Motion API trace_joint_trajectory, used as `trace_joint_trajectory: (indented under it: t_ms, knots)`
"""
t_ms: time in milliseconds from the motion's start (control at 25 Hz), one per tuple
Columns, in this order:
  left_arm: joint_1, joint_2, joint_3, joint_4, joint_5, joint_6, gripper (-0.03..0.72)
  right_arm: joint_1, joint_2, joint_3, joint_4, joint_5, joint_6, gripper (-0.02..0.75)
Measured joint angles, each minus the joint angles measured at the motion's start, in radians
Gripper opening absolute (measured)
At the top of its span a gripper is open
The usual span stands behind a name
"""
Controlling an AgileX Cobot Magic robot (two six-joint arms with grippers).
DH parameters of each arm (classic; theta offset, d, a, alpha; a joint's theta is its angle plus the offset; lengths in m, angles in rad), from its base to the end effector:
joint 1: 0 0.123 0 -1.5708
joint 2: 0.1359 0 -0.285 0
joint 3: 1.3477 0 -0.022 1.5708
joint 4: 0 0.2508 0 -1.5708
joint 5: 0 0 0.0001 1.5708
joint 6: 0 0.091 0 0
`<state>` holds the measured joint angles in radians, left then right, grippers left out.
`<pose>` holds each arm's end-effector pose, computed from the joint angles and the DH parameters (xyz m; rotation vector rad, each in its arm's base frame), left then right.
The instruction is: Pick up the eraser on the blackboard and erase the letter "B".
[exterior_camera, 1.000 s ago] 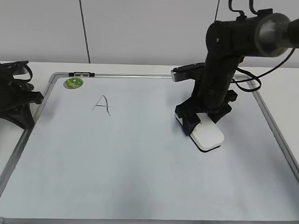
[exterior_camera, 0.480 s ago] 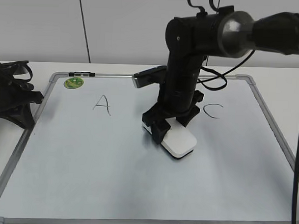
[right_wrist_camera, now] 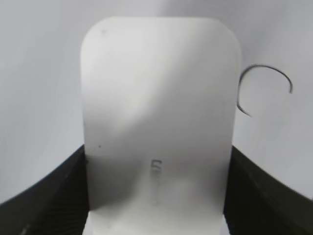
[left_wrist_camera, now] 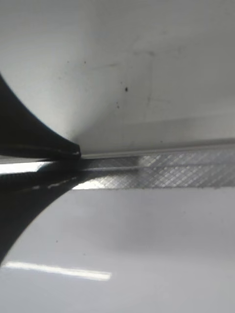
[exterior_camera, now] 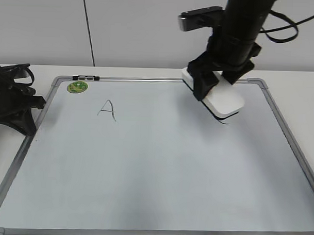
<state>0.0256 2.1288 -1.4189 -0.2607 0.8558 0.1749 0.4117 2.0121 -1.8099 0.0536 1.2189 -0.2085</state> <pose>0.4088 -0.0073 0.1250 -0.0197 3.0157 -0.2940 0.3908 0.1757 0.2665 -0.8704 2.7759 0.1111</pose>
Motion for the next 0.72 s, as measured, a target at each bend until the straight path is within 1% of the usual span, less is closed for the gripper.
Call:
trace_joint_trajectory:
  t_ms: [120,240,320,360,400,480,560,720]
  knots:
    - [0.0,0.0,0.0,0.0,0.0,0.0,0.031,-0.047,-0.033,0.039,0.0,0.0,0.0,0.536]
    - [0.0,0.0,0.0,0.0,0.0,0.0,0.031,-0.151,-0.106,0.179,0.002,-0.01,0.0,0.536]
    - [0.0,0.0,0.0,0.0,0.0,0.0,0.031,-0.211,-0.145,0.302,0.017,-0.069,0.006,0.536]
    - [0.0,0.0,0.0,0.0,0.0,0.0,0.031,-0.234,-0.164,0.302,0.017,-0.093,0.008,0.536]
    - [0.0,0.0,0.0,0.0,0.0,0.0,0.031,-0.289,-0.193,0.413,0.045,-0.143,0.01,0.536]
    - [0.0,0.0,0.0,0.0,0.0,0.0,0.031,-0.345,-0.211,0.488,0.061,-0.183,0.014,0.536]
    - [0.0,0.0,0.0,0.0,0.0,0.0,0.031,-0.398,-0.217,0.538,0.077,-0.225,0.016,0.536]
    - [0.0,0.0,0.0,0.0,0.0,0.0,0.031,-0.449,-0.217,0.556,0.097,-0.287,0.016,0.536]
